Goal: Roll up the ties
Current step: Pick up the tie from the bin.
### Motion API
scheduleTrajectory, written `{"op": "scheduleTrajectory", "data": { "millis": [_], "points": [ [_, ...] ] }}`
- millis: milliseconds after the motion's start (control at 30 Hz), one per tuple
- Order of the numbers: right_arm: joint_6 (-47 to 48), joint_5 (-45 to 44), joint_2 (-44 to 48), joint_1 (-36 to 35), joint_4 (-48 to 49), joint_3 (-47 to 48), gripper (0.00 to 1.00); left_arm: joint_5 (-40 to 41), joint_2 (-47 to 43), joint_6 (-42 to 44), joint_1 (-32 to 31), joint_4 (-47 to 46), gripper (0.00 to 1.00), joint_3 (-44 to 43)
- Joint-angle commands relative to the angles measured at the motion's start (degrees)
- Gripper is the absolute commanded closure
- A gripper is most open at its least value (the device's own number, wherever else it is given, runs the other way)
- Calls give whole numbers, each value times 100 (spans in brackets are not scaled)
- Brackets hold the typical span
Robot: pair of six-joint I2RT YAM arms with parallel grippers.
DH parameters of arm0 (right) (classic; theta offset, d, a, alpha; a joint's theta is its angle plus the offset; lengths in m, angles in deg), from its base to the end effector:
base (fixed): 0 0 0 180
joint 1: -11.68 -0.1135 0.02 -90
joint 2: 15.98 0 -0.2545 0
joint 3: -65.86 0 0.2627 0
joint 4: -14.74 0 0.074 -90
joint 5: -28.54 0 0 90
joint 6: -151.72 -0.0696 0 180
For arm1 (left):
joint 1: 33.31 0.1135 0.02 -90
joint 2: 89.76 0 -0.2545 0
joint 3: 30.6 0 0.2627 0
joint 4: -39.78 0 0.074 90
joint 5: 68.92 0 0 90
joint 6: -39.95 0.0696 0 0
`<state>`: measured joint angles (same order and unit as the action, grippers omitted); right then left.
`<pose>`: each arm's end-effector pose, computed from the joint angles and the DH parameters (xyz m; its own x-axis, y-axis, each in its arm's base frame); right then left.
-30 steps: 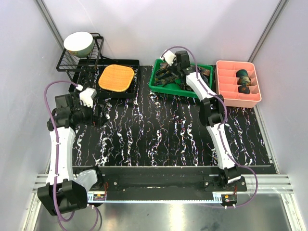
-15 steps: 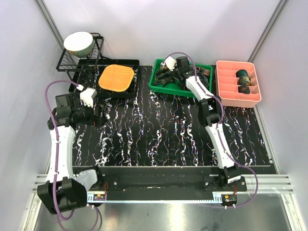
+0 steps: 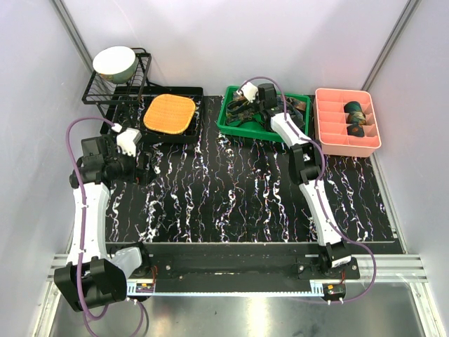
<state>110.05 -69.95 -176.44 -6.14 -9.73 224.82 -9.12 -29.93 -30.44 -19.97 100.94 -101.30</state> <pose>0.6228 0.1894 0.1292 -0.1455 -0.8228 -0.5494 -0.4286 0.5529 -0.7145 0.2375 0.0203 0.2799 -0.6671 0.1399 -0.7317 0.3579 0.9216 -0.1501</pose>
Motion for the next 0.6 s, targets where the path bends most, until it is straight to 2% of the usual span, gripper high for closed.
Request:
{"op": "scheduleTrajectory", "data": {
  "millis": [0, 133, 200, 233, 267, 300, 333, 400, 500, 567],
  "points": [
    [-44, 181, 744, 16, 301, -275, 100, 58, -24, 7, -16, -112, 1, 2],
    [-175, 330, 1034, 25, 125, -495, 100, 22, -59, -28, -16, -112, 1, -25],
    [-263, 436, 1105, 33, 64, -583, 94, 14, -103, -28, -16, -112, 1, -16],
    [-272, 462, 1114, 25, 37, -574, 88, 22, -112, -37, -25, -112, 1, -7],
    [-281, 471, 1088, 42, 37, -548, 71, 40, -112, -28, -16, -103, 1, -7],
    [-307, 471, 1061, 51, -7, -444, 68, 31, -121, -28, -16, -112, 1, -7],
    [-307, 463, 957, 51, -24, -373, 69, 40, -138, -28, -16, -103, 1, 10],
    [-325, 436, 833, 60, -103, -128, 75, 58, -165, -19, -16, -103, 1, 19],
    [-334, 471, 631, 60, -200, 102, 72, 128, -174, -2, -16, -103, 1, 19],
    [-299, 471, 525, 60, -192, 172, 76, 163, -174, 24, -16, -103, 1, 36]
  ]
}}
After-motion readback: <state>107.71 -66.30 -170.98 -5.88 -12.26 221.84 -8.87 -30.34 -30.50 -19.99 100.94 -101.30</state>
